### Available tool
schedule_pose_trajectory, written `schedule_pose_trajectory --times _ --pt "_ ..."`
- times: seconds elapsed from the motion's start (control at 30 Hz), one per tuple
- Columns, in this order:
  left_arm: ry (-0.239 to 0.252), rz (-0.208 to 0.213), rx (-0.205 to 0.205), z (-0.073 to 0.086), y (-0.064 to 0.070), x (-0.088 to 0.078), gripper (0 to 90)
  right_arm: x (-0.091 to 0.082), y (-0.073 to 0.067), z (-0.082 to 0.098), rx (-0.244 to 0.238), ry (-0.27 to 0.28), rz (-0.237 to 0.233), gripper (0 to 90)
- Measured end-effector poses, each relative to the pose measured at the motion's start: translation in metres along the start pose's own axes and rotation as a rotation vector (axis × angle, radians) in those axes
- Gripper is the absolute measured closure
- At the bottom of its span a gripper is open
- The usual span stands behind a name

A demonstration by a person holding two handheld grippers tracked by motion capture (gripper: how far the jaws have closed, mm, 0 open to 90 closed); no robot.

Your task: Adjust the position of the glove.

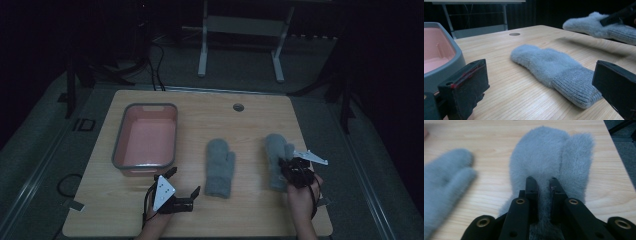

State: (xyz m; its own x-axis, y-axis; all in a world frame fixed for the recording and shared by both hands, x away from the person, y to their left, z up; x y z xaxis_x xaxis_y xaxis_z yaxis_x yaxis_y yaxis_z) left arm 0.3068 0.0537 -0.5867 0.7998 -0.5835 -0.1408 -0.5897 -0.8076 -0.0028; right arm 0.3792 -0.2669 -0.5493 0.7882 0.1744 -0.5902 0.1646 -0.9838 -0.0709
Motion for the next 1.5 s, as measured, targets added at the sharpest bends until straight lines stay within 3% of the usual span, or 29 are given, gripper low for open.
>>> schedule_pose_trajectory --times 0.1,0.17,0.27,0.3,0.4,0.5,0.57,0.63,0.8,1.0,1.3,1.5 --pt "0.000 0.001 0.003 0.000 0.000 0.000 0.9 -0.003 -0.011 -0.004 0.023 0.010 -0.013 81.2" --pt "0.000 0.001 0.003 0.000 0.000 0.000 0.9 -0.004 -0.034 -0.010 0.012 0.015 -0.023 81.2" --pt "0.001 -0.001 0.003 0.000 0.000 0.000 0.9 -0.004 -0.046 -0.013 0.007 0.019 -0.029 81.2" --pt "0.001 -0.001 0.004 0.000 0.000 0.000 0.9 -0.004 -0.060 -0.017 0.011 0.025 -0.043 81.2" --pt "0.003 -0.001 0.005 0.000 0.000 0.000 0.9 -0.003 -0.080 -0.020 0.004 0.028 -0.065 81.2" --pt "-0.004 -0.001 0.003 0.000 0.000 0.001 0.9 0.001 -0.101 -0.019 0.010 0.022 -0.103 81.1" --pt "-0.011 0.008 0.007 0.000 0.001 0.001 0.9 0.004 -0.117 -0.017 0.030 0.012 -0.153 81.0" --pt "-0.010 0.011 0.007 0.000 0.001 0.001 0.9 0.008 -0.131 -0.016 0.005 0.009 -0.164 81.0" --pt "-0.008 0.009 -0.005 0.000 0.000 0.001 0.9 0.017 -0.156 -0.008 0.032 -0.024 -0.197 81.1" --pt "-0.011 0.014 -0.008 0.000 0.001 0.001 0.9 0.023 -0.175 -0.001 0.053 -0.042 -0.213 80.9" --pt "-0.024 0.016 0.001 0.001 0.002 0.002 0.9 0.041 -0.188 0.015 0.081 -0.065 -0.200 76.0" --pt "-0.023 0.013 0.014 0.001 0.004 0.002 0.9 0.052 -0.185 0.025 0.100 -0.066 -0.209 69.1"
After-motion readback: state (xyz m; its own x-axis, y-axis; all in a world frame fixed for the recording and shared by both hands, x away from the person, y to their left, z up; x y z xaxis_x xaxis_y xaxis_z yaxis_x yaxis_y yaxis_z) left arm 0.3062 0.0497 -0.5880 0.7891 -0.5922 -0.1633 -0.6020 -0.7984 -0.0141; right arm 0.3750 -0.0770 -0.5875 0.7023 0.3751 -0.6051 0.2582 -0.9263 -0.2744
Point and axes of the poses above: each handheld gripper's, and its own axes: x roughly forward along the jaws, z roughly out of its underside, y roughly to its right, the point moved 9 cm from there along x, roughly forward along the jaws, and after that the axes turned 1 degree about y, right-handed, at the moved point
